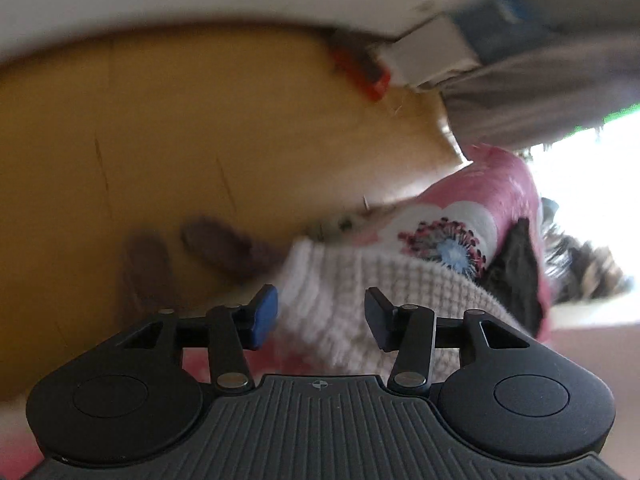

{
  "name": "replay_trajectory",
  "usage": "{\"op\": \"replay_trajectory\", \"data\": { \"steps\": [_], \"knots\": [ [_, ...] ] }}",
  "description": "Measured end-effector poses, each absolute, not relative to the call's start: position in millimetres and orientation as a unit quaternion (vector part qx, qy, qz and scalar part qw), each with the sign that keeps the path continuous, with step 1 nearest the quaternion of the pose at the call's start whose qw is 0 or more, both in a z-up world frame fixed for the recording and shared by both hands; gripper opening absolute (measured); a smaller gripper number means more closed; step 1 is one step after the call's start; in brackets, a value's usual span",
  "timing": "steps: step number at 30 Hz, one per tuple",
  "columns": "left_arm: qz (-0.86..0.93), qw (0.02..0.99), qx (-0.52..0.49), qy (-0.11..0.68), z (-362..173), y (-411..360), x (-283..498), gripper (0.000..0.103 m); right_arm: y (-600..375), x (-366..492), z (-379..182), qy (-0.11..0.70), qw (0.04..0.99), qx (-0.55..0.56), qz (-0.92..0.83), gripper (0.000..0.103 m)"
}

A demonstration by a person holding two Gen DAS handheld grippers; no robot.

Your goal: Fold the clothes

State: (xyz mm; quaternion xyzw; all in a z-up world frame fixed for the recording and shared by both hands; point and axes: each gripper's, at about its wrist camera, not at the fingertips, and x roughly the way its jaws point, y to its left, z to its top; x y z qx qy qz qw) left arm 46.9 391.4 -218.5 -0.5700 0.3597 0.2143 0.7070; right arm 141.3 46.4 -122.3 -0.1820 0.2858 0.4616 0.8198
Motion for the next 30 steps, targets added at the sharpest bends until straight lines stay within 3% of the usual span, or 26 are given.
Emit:
{"op": "replay_trajectory", "data": {
  "steps": [10, 16, 30],
  "knots": [
    [0.217, 0.635, -0.672, 0.313, -263.4, 396.4, 27.9, 0.054, 132.7, 111.8, -186.0, 0.269, 0.739, -0.346, 0.511, 0.035],
    [0.206, 0.645, -0.667, 0.311, -257.5, 392.7, 33.5, 0.06, 135.5, 108.0, -188.8, 0.271, 0.757, -0.33, 0.494, 0.029],
    [0.167, 0.652, -0.668, 0.317, -258.9, 370.5, 35.5, 0.062, 142.3, 105.0, -190.9, 0.253, 0.752, -0.347, 0.499, 0.029]
  ]
}}
